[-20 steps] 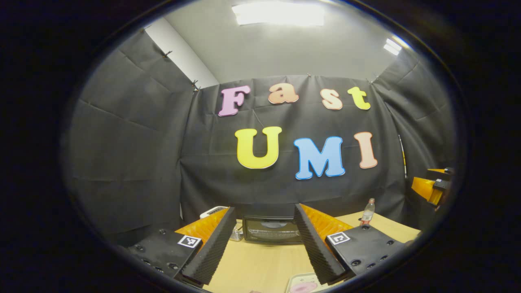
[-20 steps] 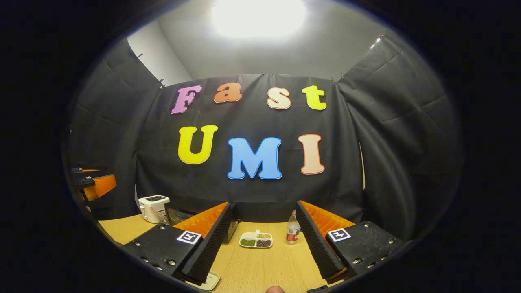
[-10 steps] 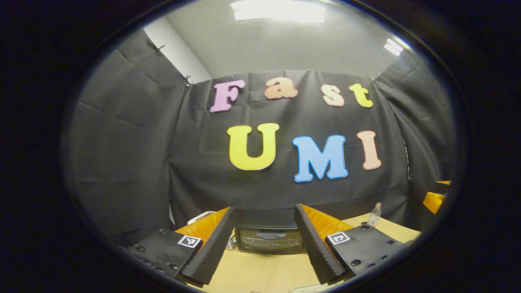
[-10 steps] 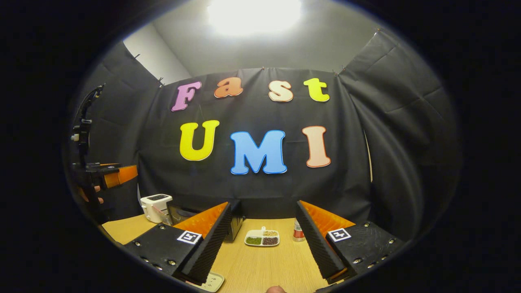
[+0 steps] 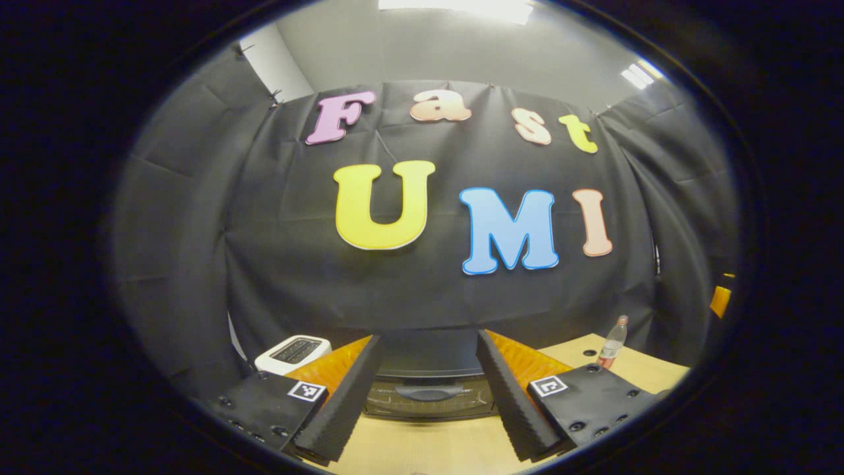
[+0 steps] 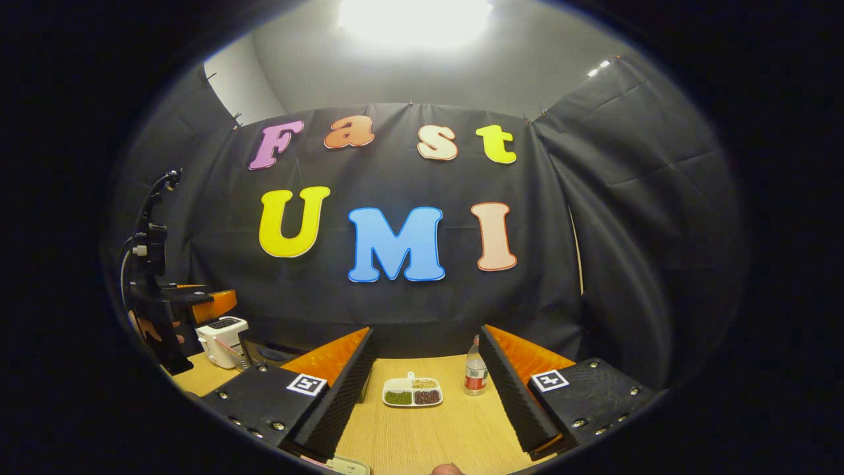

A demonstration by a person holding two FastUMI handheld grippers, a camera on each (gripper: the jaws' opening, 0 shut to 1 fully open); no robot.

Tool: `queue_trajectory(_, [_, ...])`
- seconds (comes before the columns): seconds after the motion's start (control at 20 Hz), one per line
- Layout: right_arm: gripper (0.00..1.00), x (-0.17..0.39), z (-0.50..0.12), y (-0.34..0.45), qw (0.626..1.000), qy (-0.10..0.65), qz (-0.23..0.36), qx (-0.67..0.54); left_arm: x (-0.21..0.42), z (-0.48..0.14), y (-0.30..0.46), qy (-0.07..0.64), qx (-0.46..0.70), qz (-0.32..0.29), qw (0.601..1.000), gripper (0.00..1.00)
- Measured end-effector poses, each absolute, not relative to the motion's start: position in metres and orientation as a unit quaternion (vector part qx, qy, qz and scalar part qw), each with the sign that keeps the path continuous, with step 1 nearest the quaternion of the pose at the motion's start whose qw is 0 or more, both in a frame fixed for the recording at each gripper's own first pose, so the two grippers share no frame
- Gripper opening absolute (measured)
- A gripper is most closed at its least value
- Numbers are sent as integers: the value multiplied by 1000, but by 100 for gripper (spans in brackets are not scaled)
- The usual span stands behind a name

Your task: Open the electric oven with the left hand, put the food in, and close the electric oven.

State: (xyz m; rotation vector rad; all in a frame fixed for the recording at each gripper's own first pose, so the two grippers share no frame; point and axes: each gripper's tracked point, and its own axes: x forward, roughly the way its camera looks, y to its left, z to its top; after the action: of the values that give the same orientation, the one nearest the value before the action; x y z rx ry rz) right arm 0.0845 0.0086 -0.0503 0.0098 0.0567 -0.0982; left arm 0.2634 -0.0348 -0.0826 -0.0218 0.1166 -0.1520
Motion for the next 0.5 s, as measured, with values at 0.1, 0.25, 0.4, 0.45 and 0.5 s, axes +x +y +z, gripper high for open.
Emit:
queue_trajectory(0.1, [98, 88, -53, 12, 998, 33, -62, -2, 282, -102, -37, 74, -14, -86, 993, 100])
queue_trajectory(0.25, [97, 92, -58, 13, 996, 37, -84, -9, 308, -135, -40, 98, -15, -99, 990, 100])
queue_trajectory(0.4, [97, 95, -66, 13, 993, 51, -103, -14, 329, -164, -43, 121, -14, -107, 987, 91])
queue_trajectory(0.45, [97, 94, -67, 13, 992, 54, -108, -17, 336, -174, -45, 130, -13, -108, 986, 91])
queue_trajectory(0.5, [97, 93, -68, 14, 992, 57, -113, -21, 342, -184, -47, 137, -15, -110, 984, 91])
